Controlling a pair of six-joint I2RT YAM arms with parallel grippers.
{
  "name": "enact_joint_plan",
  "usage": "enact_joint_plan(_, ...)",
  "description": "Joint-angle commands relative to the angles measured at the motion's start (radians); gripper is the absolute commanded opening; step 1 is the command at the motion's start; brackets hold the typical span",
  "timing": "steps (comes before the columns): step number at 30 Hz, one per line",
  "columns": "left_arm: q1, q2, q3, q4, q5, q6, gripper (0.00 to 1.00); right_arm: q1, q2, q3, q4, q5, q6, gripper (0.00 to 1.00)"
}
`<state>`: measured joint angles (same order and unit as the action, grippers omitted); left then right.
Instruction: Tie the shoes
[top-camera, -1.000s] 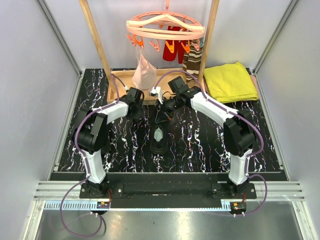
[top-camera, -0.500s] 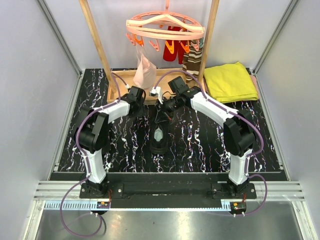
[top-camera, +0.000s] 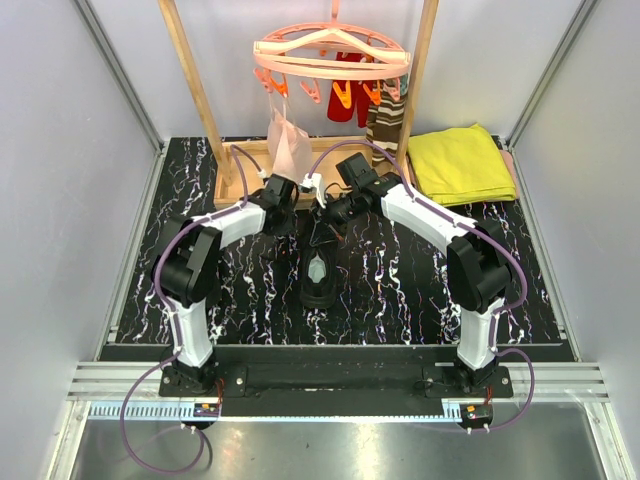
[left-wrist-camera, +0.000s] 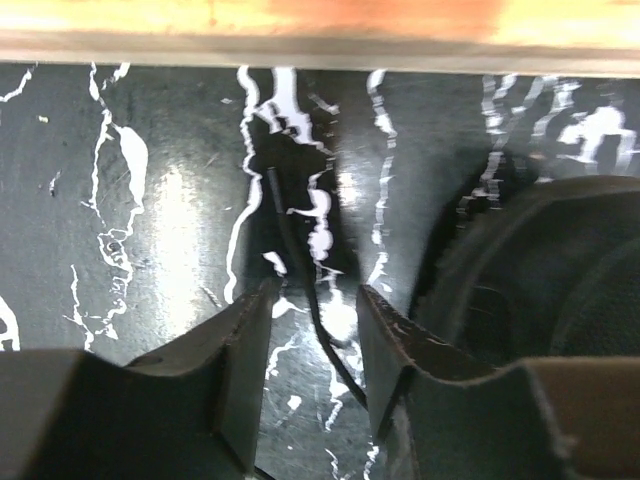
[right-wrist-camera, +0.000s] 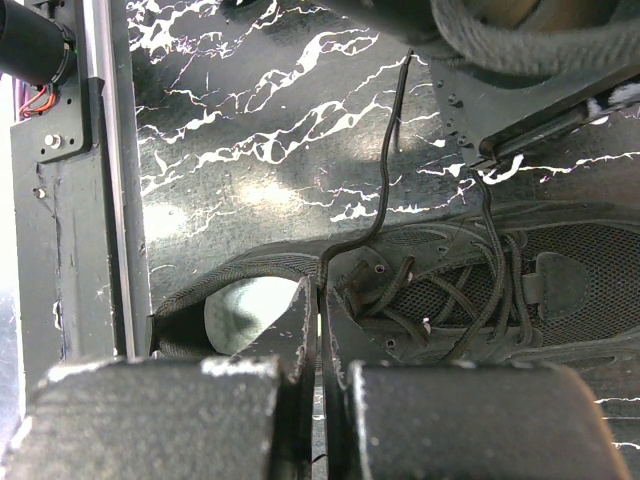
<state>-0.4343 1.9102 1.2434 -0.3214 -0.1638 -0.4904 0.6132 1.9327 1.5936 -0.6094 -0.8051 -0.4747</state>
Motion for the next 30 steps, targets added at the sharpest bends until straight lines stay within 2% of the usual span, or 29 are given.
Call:
enact_joint_plan(1,0.003,0.046,0.039,-0.045,-0.051,-0.001,0.35,0.01,-0.005,0.014,0.022,0.0,-0.015,0.0)
enact_joint_plan(5,0.019,0.044,0.001,-0.077,-0.042,-0.022,0.29,0.01,-0.006,0.012,0.022,0.007,-0.015,0.0)
enact_joint_plan(6,0.029,0.039,-0.024,-0.084,-0.004,-0.027,0.24,0.01,-0.008,0.011,0.022,0.007,-0.015,0.0)
enact_joint_plan(7,0.034,0.024,-0.038,-0.081,0.007,-0.031,0.08,0.01,-0.009,0.009,0.023,0.009,-0.015,0.0)
enact_joint_plan(8,0.037,0.01,-0.07,-0.062,0.027,-0.033,0.01,0.01,-0.009,0.006,0.022,0.012,-0.015,0.0)
enact_joint_plan(16,0.072,-0.276,-0.212,0.093,0.102,0.013,0.0,0.01,-0.003,0.002,0.023,0.029,-0.007,0.0)
enact_joint_plan(21,0.091,-0.443,-0.294,0.09,0.13,0.058,0.0,0.01,0.006,0.017,0.025,0.055,0.01,0.0)
enact_joint_plan(24,0.1,-0.601,-0.355,0.065,0.152,0.104,0.0,0.01,0.009,0.023,0.026,0.067,0.022,0.0)
enact_joint_plan(30,0.115,-0.805,-0.469,0.015,0.159,0.243,0.0,0.01,0.002,0.022,0.036,0.076,0.057,0.0)
